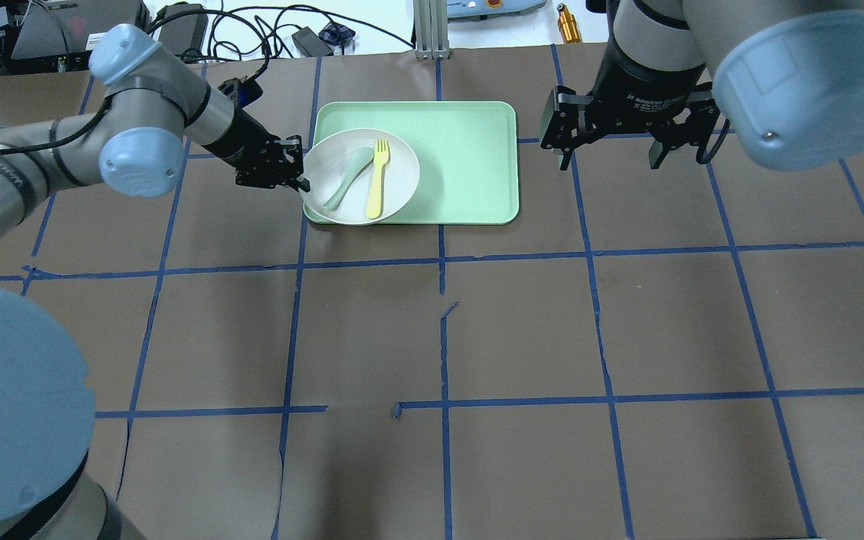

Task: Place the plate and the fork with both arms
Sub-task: 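Carry the white plate with the left gripper onto the green tray, then open the left gripper and withdraw it from the plate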

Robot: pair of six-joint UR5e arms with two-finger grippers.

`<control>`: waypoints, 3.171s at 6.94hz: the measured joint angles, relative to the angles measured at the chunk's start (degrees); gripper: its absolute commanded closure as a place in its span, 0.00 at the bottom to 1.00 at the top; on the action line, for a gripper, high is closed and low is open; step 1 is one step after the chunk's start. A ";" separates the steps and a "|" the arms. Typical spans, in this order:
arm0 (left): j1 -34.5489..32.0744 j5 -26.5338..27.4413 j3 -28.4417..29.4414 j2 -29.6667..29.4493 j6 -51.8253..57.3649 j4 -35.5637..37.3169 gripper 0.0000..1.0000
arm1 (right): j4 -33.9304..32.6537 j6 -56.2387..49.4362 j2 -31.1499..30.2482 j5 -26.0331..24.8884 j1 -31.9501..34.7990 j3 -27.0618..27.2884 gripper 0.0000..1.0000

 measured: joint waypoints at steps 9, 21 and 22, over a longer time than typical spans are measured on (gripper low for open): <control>-5.71 9.90 2.73 -2.98 -6.92 9.59 0.00 | 0.00 -0.16 0.07 0.00 0.00 0.05 0.00; -7.07 21.08 -0.10 32.69 -2.09 -29.64 0.03 | -0.11 -0.75 0.77 0.02 0.18 -0.38 0.00; -7.17 21.13 -0.69 32.83 0.65 -29.25 0.01 | -0.11 -2.52 0.98 0.07 0.49 -0.41 0.00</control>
